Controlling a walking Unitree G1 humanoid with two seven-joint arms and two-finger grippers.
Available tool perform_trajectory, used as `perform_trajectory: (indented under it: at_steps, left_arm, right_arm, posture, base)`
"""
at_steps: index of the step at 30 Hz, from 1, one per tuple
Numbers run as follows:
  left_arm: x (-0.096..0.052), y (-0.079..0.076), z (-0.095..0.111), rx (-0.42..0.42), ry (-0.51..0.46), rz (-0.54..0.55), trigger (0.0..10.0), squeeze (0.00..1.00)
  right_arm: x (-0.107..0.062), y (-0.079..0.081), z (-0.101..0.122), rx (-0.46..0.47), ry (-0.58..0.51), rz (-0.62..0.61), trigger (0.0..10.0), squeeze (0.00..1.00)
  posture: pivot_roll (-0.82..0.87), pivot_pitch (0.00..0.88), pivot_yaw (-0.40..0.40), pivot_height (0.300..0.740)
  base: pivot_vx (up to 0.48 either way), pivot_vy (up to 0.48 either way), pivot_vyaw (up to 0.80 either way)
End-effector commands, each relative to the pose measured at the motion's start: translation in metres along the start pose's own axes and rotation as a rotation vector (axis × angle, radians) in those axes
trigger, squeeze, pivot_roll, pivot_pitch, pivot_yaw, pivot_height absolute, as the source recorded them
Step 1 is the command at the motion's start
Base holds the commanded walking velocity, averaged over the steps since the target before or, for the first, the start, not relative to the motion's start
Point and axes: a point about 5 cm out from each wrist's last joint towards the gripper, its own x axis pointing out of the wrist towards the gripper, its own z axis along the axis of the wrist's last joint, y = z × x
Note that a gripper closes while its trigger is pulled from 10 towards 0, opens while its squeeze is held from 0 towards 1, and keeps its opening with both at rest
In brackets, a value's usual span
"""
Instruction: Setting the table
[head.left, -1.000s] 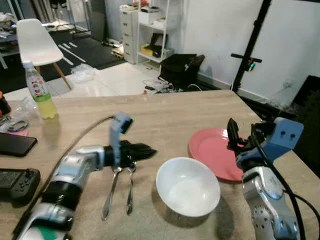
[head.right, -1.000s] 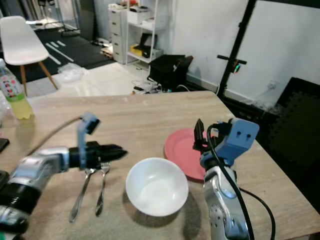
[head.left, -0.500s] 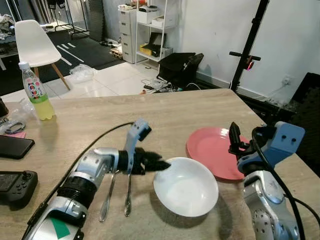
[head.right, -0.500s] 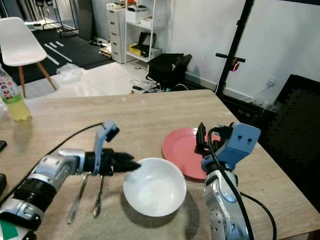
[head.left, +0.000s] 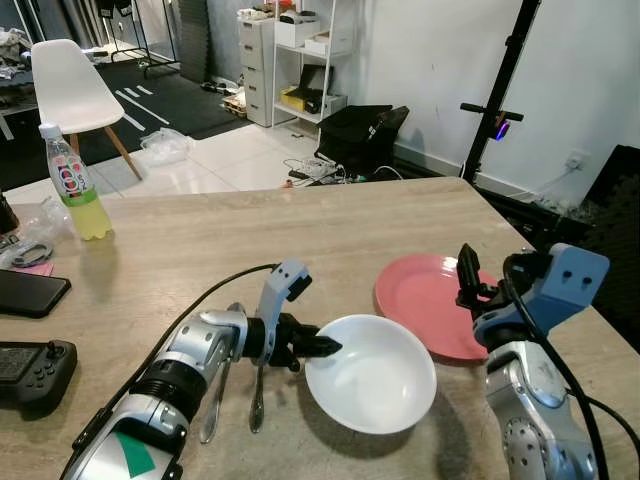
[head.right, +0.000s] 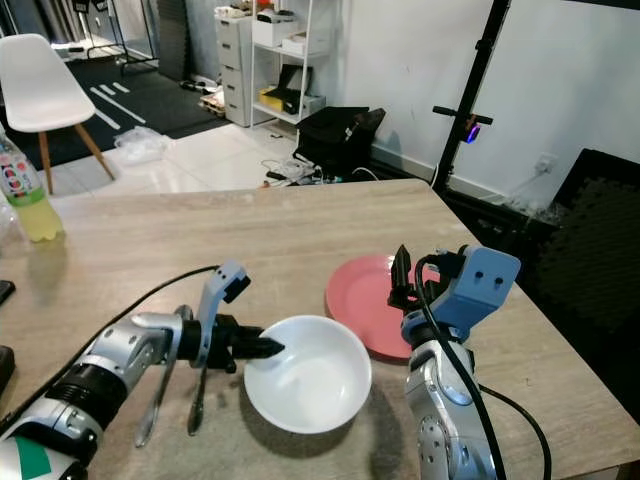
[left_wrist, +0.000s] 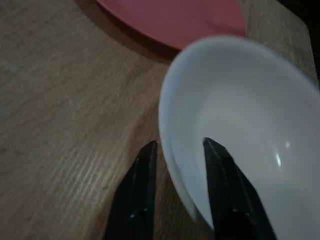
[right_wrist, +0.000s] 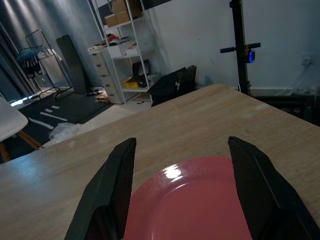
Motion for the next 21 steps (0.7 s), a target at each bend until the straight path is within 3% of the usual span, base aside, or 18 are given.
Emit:
perform_trajectory:
  at_steps: [1, 16, 21]
  left_arm:
    - [-0.002, 0.003, -0.003, -0.012, 0.006, 0.004, 0.0, 0.00]
    - [-0.021, 0.012, -0.002, -0.012, -0.038, 0.057, 0.0, 0.00]
    - [-0.042, 0.018, 0.004, -0.017, -0.090, 0.098, 0.0, 0.00]
  right_arm:
    - [-0.002, -0.003, 0.003, 0.000, -0.015, -0.014, 10.0, 0.00]
    - [0.000, -0.002, 0.002, 0.004, -0.016, -0.006, 10.0, 0.00]
    - [0.001, -0.002, 0.003, 0.002, -0.017, -0.007, 10.0, 0.00]
  posture:
    - [0.07, 0.072, 0.074, 0.740]
    - [0.08, 0.068, 0.065, 0.740]
    - [0.08, 0.068, 0.067, 0.740]
  base:
    - [0.000, 0.000, 0.00]
    - [0.000, 0.000, 0.00]
    - [0.000, 0.000, 0.00]
